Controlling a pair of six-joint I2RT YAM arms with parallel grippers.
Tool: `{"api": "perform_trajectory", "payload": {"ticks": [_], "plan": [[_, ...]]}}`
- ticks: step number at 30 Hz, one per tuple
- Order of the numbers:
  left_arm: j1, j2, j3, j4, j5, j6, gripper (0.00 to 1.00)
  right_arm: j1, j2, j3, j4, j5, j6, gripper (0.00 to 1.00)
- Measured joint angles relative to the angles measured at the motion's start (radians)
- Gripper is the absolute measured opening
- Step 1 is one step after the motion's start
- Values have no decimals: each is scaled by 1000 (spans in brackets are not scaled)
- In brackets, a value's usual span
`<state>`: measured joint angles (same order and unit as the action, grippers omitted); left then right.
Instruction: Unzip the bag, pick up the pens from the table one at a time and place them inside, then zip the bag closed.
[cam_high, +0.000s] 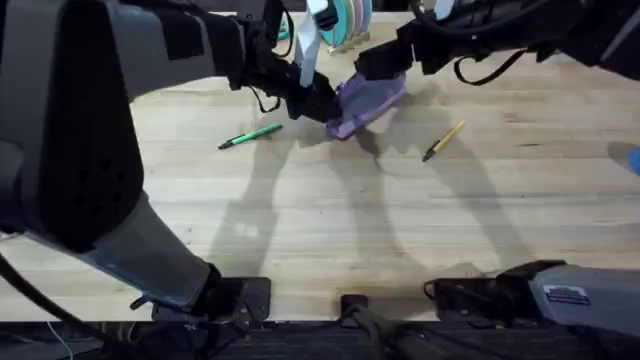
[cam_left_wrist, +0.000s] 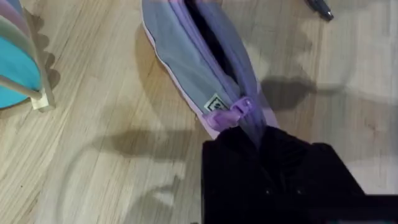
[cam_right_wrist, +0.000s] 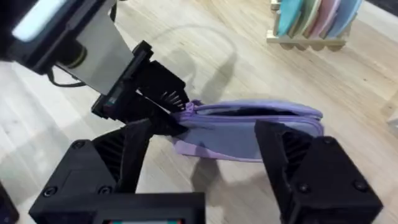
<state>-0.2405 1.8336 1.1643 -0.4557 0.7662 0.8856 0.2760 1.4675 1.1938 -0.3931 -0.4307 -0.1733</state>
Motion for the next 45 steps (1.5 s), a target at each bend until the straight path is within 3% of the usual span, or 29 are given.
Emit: {"api": "perform_trajectory", "payload": {"ticks": [6,7,12,13,14,21,26,30,35,40,45], "plan": [[0,0,0,0,0,0,47,0,0,0,0,13,-18,996],[0,0,0,0,0,1,104,0,0,0,0,14,-18,996],[0,0,0,21,0,2,867,0,0,0,0,17,-19,996],[0,0,0,19,-1,0,959,0,0,0,0,17,-21,996],[0,0,0,19,0,0,983,0,0,0,0,17,-21,996],[0,0,0,27,0,2,994,0,0,0,37,20,-73,995],[5,-7,0,25,10,1,994,0,1,38,-55,65,-144,995],[35,-62,0,1,19,1,994,0,13,158,-187,150,-192,994],[114,-169,2,-65,26,-9,994,0,64,352,-364,196,-274,995],[181,-217,4,-109,27,-58,993,0,176,538,-523,210,-350,992],[203,-219,4,-132,29,-81,993,0,312,723,-632,243,-442,993]]}}
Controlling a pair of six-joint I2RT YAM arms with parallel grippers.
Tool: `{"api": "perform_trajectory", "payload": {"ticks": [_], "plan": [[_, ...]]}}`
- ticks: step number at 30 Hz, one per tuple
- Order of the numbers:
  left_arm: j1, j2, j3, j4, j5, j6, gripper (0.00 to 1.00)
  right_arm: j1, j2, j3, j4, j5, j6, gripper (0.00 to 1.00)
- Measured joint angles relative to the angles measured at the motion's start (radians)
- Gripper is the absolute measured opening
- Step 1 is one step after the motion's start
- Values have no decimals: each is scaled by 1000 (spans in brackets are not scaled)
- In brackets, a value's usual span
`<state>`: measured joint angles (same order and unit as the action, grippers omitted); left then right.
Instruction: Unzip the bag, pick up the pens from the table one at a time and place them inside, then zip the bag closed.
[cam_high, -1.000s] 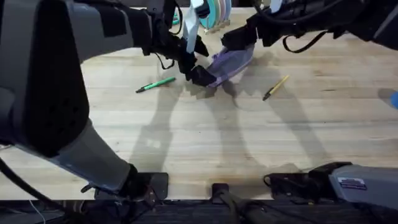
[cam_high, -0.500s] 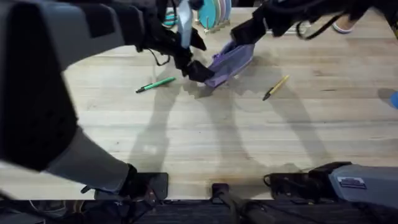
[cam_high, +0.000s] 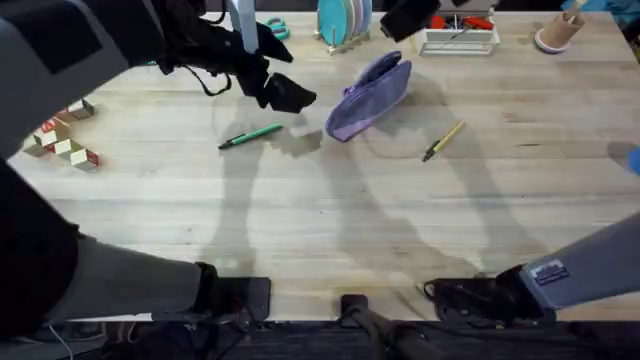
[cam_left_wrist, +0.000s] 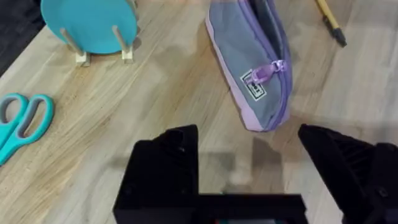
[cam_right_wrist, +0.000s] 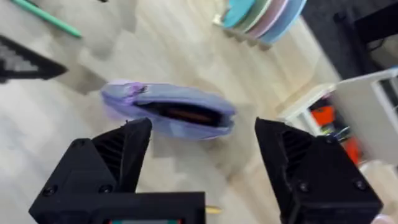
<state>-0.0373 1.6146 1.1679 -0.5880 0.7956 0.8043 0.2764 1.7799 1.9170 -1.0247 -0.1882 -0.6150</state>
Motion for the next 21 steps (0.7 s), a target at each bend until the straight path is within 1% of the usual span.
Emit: {"api": "perform_trajectory", "payload": {"ticks": [2,7,21], "plan": [[2,0,0,0,10,-4,993,0,23,25,9,13,-44,994],[2,0,0,-6,40,-5,993,0,27,34,10,20,-165,994],[2,0,0,-7,53,-8,993,0,27,36,63,35,-332,996]]}}
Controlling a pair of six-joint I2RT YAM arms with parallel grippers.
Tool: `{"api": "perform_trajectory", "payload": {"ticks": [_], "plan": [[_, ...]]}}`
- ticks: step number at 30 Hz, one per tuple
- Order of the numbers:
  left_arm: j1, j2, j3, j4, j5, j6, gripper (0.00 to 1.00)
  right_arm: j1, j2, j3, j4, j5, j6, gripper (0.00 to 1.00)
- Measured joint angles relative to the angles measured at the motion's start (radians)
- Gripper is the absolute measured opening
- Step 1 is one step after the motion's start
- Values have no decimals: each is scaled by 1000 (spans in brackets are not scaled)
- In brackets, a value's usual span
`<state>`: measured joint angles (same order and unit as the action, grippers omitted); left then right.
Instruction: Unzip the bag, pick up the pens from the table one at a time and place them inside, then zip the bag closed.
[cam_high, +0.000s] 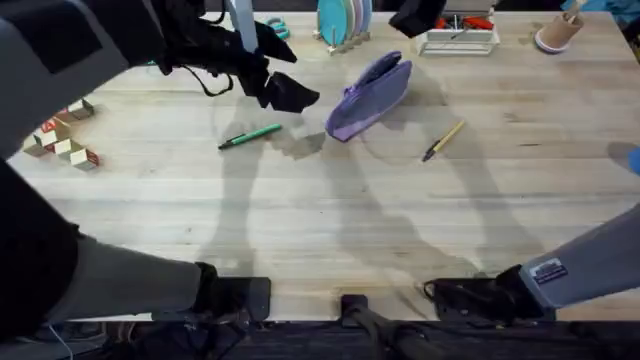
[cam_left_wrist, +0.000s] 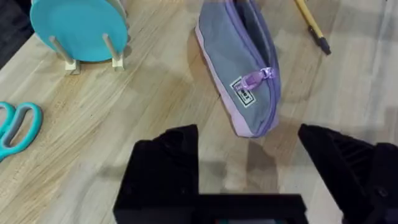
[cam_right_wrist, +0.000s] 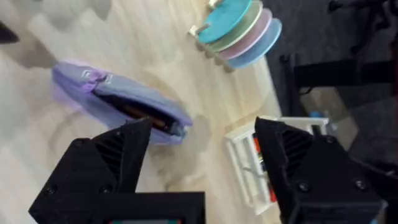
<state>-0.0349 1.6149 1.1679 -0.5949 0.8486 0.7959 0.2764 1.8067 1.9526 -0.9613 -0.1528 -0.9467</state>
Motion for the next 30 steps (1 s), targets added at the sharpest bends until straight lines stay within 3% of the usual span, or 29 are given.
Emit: {"api": "perform_trajectory", "payload": {"ticks": [7,9,12,14,16,17,24,30], "plan": [[0,0,0,0,1,0,993,27,0,2,51,0,-108,996],[0,0,0,0,1,0,993,41,0,2,51,0,-147,934],[0,0,0,0,1,0,993,62,0,2,42,0,-204,524],[0,0,0,0,1,0,993,72,0,2,25,0,-244,347],[0,0,0,0,1,0,993,75,0,2,1,0,-283,87],[0,0,0,0,1,0,993,75,0,2,-14,0,-296,50],[0,0,0,0,1,0,992,74,11,4,-128,0,-380,30],[0,0,0,0,1,0,993,74,95,8,-140,0,-397,30]]}}
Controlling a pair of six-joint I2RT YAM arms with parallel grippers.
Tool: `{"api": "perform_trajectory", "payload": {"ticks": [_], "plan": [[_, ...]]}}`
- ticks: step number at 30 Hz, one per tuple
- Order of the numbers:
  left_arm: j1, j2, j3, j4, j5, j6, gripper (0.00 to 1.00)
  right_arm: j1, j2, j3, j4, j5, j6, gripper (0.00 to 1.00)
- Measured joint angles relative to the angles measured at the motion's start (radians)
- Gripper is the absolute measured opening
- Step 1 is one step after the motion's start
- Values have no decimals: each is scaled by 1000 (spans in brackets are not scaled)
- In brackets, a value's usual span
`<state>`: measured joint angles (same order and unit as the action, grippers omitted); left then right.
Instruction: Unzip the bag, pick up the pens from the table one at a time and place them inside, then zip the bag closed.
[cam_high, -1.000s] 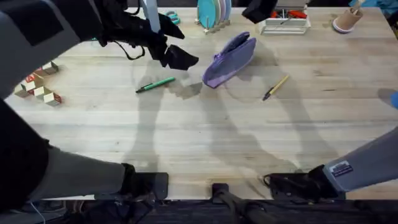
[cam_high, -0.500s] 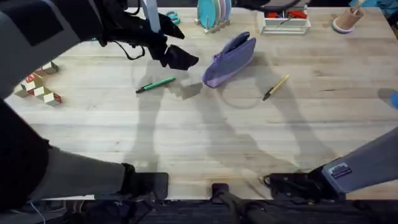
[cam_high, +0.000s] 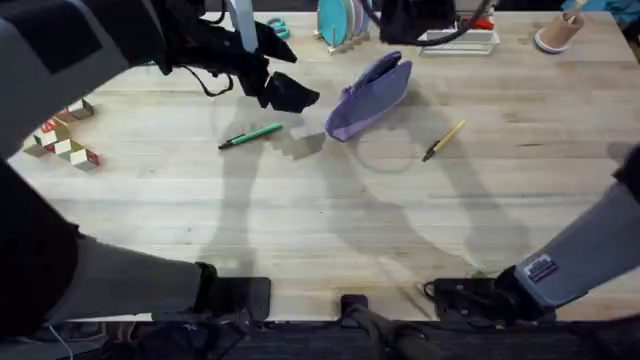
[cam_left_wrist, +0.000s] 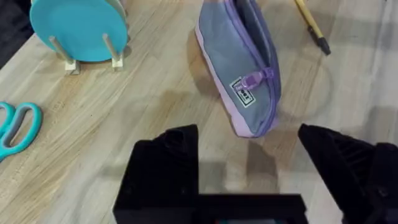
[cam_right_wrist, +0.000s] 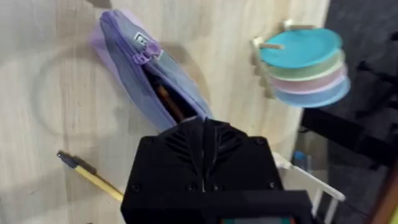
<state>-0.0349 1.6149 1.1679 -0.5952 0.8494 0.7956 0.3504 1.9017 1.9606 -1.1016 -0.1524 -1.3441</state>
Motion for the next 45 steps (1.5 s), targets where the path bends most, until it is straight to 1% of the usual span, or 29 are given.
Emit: {"api": "perform_trajectory", "payload": {"ticks": [7,24,32,35,36,40,42,43,45], "plan": [[0,0,0,0,0,0,993,0,96,0,-15,0,-4,30],[0,0,0,0,0,-2,993,0,252,0,-13,-2,-18,30],[0,0,0,1,0,-2,993,0,269,1,-11,-6,-18,31],[0,0,0,4,0,-3,993,-1,269,1,-13,-6,-18,61],[0,0,0,5,0,-3,993,-2,269,1,-15,-9,-17,133],[0,0,0,8,0,-3,994,-2,269,1,-19,-11,-25,702],[0,0,0,8,0,-3,994,-2,269,1,-21,-11,-31,954],[0,0,0,8,0,-3,994,-2,269,1,-21,-12,-33,984],[0,0,0,8,0,-3,994,-4,269,1,-21,-12,-33,993]]}}
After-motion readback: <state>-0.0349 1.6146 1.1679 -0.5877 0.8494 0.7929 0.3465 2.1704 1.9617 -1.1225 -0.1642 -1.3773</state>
